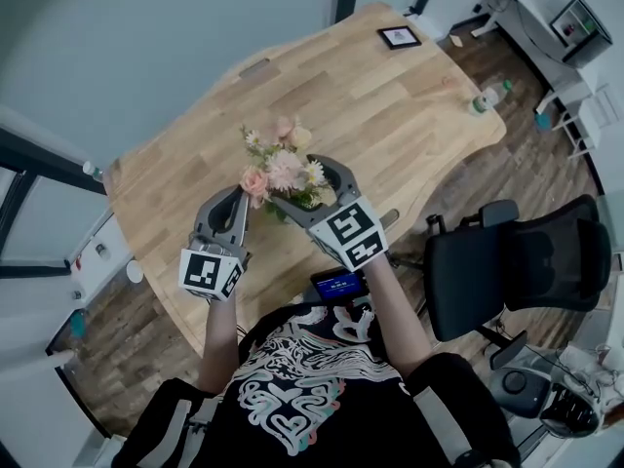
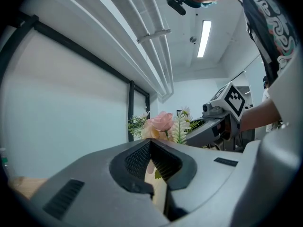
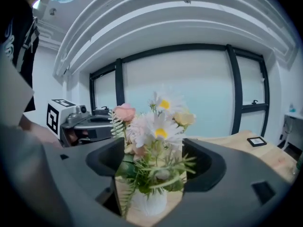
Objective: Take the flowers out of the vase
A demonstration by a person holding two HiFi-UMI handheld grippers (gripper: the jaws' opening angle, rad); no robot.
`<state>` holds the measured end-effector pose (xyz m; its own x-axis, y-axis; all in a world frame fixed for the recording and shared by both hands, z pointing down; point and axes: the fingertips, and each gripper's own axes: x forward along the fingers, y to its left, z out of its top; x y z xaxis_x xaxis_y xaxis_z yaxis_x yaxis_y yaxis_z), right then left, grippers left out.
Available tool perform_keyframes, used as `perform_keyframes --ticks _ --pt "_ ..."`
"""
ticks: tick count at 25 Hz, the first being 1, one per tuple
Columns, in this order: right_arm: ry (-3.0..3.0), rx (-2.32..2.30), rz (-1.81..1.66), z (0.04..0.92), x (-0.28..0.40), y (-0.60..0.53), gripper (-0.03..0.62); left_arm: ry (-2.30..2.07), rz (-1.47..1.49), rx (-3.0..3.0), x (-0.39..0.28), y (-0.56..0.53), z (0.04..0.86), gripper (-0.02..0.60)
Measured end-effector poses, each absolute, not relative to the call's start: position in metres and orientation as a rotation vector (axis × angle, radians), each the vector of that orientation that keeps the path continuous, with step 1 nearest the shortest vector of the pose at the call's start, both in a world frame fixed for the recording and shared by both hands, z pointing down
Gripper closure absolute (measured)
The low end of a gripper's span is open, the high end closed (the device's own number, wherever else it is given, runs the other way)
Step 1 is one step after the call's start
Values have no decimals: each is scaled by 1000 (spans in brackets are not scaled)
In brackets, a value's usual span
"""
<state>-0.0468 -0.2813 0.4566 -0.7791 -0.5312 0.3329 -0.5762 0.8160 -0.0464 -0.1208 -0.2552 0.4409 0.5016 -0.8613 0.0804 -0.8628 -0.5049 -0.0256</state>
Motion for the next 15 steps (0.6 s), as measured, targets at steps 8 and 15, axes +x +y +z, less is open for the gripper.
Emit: perform_keyframes --ticks 8,15 --pt "-2720 789 225 463 -51 -283 243 -1328 159 2717 -137 -245 485 576" --pt "-2751 825 271 462 -48 -288 244 -976 358 2778 -100 -235 540 250"
